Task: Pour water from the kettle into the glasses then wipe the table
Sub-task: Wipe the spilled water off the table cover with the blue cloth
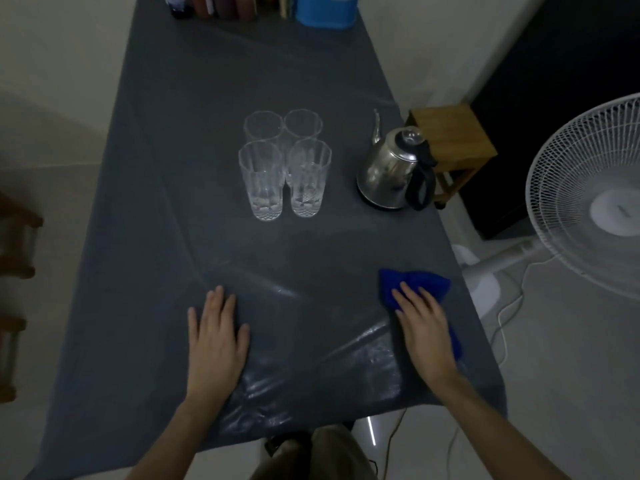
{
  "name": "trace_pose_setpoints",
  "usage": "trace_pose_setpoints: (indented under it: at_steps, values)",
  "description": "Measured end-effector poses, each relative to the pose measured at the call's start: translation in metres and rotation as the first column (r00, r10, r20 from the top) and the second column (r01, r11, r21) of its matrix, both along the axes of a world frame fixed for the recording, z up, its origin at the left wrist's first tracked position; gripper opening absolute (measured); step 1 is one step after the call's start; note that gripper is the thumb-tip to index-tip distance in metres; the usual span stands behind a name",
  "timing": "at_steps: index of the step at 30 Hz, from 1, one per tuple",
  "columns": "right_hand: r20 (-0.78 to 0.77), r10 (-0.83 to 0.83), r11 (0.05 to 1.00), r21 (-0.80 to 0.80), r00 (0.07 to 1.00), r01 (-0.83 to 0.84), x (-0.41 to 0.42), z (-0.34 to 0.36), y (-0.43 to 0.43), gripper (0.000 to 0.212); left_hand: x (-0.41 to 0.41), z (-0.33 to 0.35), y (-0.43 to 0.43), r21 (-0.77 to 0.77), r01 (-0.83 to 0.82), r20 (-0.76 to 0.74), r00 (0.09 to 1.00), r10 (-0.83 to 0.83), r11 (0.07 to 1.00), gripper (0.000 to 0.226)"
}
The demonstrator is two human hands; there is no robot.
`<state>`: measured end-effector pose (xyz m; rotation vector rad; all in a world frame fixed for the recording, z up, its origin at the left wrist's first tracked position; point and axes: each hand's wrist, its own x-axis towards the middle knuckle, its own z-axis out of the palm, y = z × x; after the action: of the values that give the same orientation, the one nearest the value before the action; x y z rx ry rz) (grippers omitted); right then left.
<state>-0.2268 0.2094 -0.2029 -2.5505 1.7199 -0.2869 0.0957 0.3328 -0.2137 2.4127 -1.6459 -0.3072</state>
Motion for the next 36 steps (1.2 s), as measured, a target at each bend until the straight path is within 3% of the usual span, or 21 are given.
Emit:
trace_pose_setpoints:
  at_steps: [4, 8, 10, 12, 15, 19, 21, 23, 26, 29, 33, 36]
  values:
    - [0.019, 0.281, 0.960, -0.015, 0.959, -0.281, 0.064, -0.006, 0.015, 0.039, -0.018, -0.006, -0.011, 0.015, 0.052, 0.055, 0.997, -0.053, 0.999, 0.056]
    - [0.032, 0.546, 0.835, 0.061, 0.837, -0.547, 0.126, -0.022, 0.046, 0.044, -0.014, -0.008, -0.009, 0.036, 0.073, 0.091, 0.993, -0.076, 0.997, 0.055]
    - [0.070, 0.604, 0.794, 0.044, 0.794, -0.607, 0.130, -0.027, 0.041, 0.047, -0.013, -0.008, -0.010, 0.045, 0.076, 0.090, 0.993, -0.080, 0.996, 0.056]
    - [0.013, 0.667, 0.745, 0.021, 0.745, -0.667, 0.117, -0.027, 0.022, 0.043, -0.014, -0.008, -0.010, 0.045, 0.072, 0.086, 0.993, -0.075, 0.996, 0.059]
    - [-0.095, 0.607, 0.792, -0.011, 0.789, -0.610, 0.080, -0.021, -0.019, 0.043, -0.016, -0.008, -0.010, 0.023, 0.053, 0.084, 0.995, -0.055, 0.998, 0.057]
    - [-0.086, 0.238, 0.971, 0.009, 0.967, -0.238, 0.020, -0.009, -0.075, 0.038, -0.017, -0.009, -0.009, -0.001, 0.043, 0.091, 0.995, -0.043, 0.999, 0.056]
    - [-0.062, 0.081, 0.996, 0.032, 0.995, -0.079, 0.000, -0.006, -0.089, 0.041, -0.018, -0.010, -0.009, -0.005, 0.039, 0.092, 0.995, -0.039, 0.999, 0.056]
    - [-0.013, 0.023, 0.999, 0.031, 1.000, -0.023, -0.002, -0.007, -0.090, 0.040, -0.019, -0.010, -0.009, -0.009, 0.038, 0.094, 0.995, -0.037, 0.999, 0.055]
    - [0.022, 0.065, 0.998, 0.023, 0.998, -0.066, 0.029, -0.013, -0.081, 0.036, -0.018, -0.011, -0.009, -0.007, 0.038, 0.096, 0.995, -0.037, 0.999, 0.055]
    - [0.062, 0.232, 0.971, 0.051, 0.971, -0.235, 0.082, -0.018, -0.068, 0.043, -0.018, -0.011, -0.010, 0.002, 0.039, 0.095, 0.995, -0.039, 0.999, 0.055]
    - [0.091, 0.538, 0.842, -0.003, 0.838, -0.540, 0.151, -0.017, -0.039, 0.040, -0.018, -0.010, -0.010, 0.000, 0.039, 0.092, 0.995, -0.039, 0.999, 0.054]
    - [0.080, 0.649, 0.760, -0.022, 0.757, -0.650, 0.159, -0.020, -0.029, 0.035, -0.018, -0.010, -0.010, 0.001, 0.041, 0.096, 0.995, -0.041, 0.999, 0.055]
